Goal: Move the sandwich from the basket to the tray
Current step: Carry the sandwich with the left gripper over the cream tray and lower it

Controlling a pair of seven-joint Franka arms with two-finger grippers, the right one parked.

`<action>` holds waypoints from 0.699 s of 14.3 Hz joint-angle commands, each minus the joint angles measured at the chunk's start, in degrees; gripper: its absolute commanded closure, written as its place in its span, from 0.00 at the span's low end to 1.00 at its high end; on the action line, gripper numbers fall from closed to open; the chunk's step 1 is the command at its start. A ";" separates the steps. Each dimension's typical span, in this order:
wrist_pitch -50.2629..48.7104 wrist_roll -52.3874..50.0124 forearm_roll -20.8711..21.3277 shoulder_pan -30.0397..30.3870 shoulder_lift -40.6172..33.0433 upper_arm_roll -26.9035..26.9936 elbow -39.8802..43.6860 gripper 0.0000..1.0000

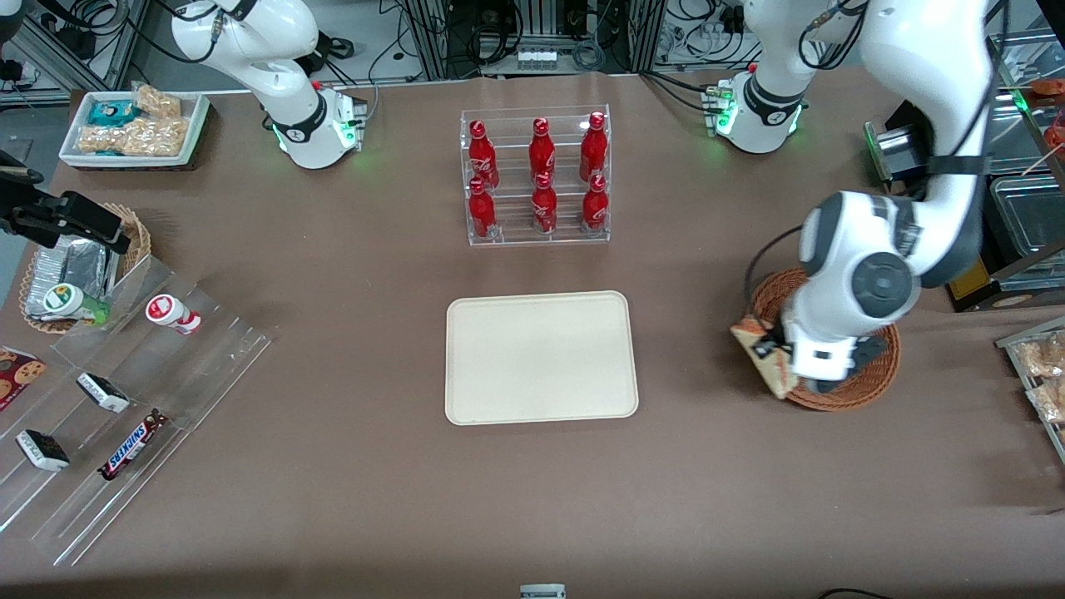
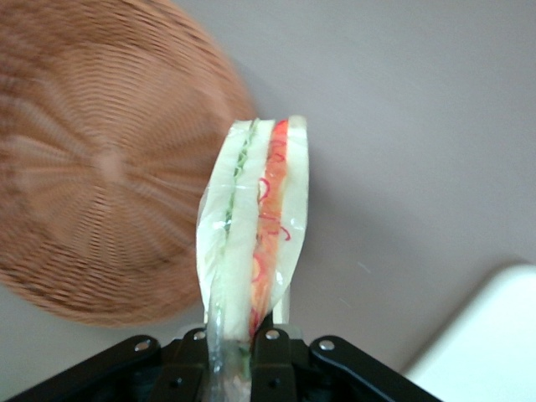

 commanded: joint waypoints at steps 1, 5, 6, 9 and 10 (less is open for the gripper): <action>1.16 1.25 -0.70 -3.32 4.83 -2.80 5.65 0.95; 1.60 2.58 -0.70 -8.41 13.26 -6.14 15.23 0.94; 2.90 2.14 -0.87 -10.78 15.29 -6.15 17.60 0.94; 8.96 -3.39 1.14 -16.58 18.64 -5.97 19.12 0.96; 10.55 -4.45 2.37 -17.73 19.26 -6.06 19.12 0.96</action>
